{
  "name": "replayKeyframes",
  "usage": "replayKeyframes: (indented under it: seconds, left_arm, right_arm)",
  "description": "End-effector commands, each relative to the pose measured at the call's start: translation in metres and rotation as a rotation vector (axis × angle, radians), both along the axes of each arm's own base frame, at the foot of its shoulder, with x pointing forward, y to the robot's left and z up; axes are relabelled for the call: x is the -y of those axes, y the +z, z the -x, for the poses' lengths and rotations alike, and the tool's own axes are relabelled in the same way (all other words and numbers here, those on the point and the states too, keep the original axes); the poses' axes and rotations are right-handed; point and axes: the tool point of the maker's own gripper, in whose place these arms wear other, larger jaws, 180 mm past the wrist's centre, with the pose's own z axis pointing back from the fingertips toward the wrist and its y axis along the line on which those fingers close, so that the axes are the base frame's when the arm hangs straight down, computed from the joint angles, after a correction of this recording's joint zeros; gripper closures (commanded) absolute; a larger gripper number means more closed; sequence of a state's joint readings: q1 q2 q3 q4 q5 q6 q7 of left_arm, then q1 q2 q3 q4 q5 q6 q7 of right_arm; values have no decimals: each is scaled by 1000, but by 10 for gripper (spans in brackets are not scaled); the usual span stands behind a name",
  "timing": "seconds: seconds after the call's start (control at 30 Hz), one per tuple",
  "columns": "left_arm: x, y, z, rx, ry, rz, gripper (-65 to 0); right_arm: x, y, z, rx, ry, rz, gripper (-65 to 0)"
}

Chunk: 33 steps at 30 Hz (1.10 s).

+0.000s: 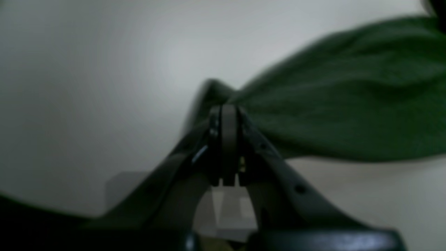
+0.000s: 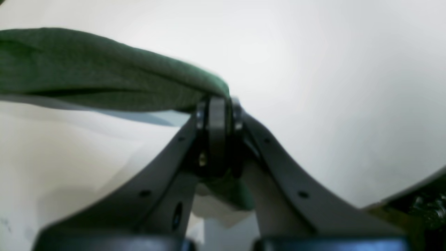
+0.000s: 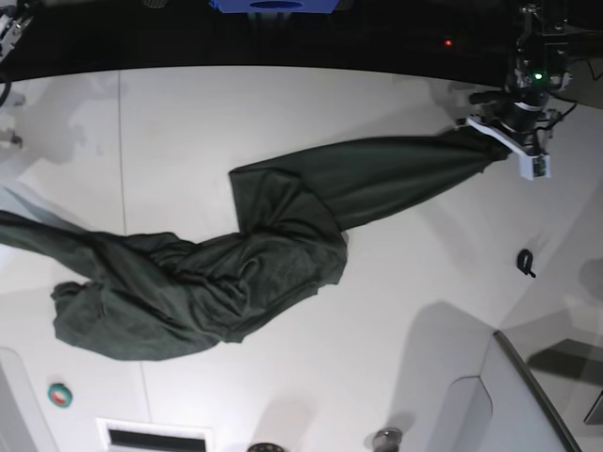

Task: Layout the t-shirt on the table in an organized manner, then fold the t-shirt properly

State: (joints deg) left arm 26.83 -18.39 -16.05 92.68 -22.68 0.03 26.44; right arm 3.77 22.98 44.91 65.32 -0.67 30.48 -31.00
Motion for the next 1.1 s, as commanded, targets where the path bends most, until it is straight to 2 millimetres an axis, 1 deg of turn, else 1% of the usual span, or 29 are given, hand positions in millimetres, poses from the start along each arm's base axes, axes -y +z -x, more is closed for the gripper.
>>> replayKeyframes:
  seconds: [0.0,0.1,0.2,0.23,0.33,0.37,0.4,0.5,0.53,0.6,0.63,0.7,0.77,0.8,0.87,0.9,0.93,1.0,1.03,1.07]
  left_arm:
    - [-12,13,-7,41,12,-28,0]
    - [-33,22,-4,59,64,-56,0]
    - [-51,31,-2,76,107,-79,0]
    - [-53,32,-1,75,112,-81,0]
    - [-55,32,-1,75,116,-83,0]
    - [-54,32,0,75,117,-82,0]
    - [-54,31,0,74,116,-80,0]
    - [-55,29,2,68,122,-78,0]
    - [-55,29,2,68,122,-78,0]
    - [-54,29,1,70,121,-77,0]
    - [-54,30,1,71,121,-77,0]
    - [-55,30,0,72,124,-77,0]
    - [-55,30,0,74,125,-78,-123]
    - [-56,31,0,76,126,-79,-179]
    - [-67,36,2,87,154,-92,-267]
    - [-75,41,3,95,174,-102,-295]
    - [-83,45,5,107,196,-110,-316]
    - [-98,55,8,126,232,-130,-323]
    - [-103,59,8,136,245,-138,-323]
    - [-103,65,7,150,244,-142,-323]
  right_arm:
    - [12,23,-9,48,-7,41,-8]
    - [19,30,-7,63,-42,58,-8]
    - [30,29,-3,72,-130,78,-8]
    - [30,25,-2,65,-149,76,-12]
    - [21,12,-15,40,-155,56,-21]
    - [13,7,-19,26,-131,48,-47]
    - [6,5,-23,13,-104,50,-92]
    - [-30,8,-44,-20,26,63,-275]
    - [-39,10,-45,-21,57,70,-341]
    - [-58,25,-54,24,120,94,-455]
    - [-69,32,-59,52,150,97,-483]
    - [-92,48,-68,97,231,111,-488]
    - [-125,57,-80,112,361,123,-488]
    - [-136,59,-83,113,404,128,-488]
    - [-153,58,-89,112,457,131,-488]
    - [-161,56,-92,107,483,130,-488]
    - [-172,54,-94,101,514,129,-488]
    - [-193,49,-98,88,579,126,-488]
    - [-203,45,-99,78,613,126,-488]
    - [-215,42,-101,68,654,125,-488]
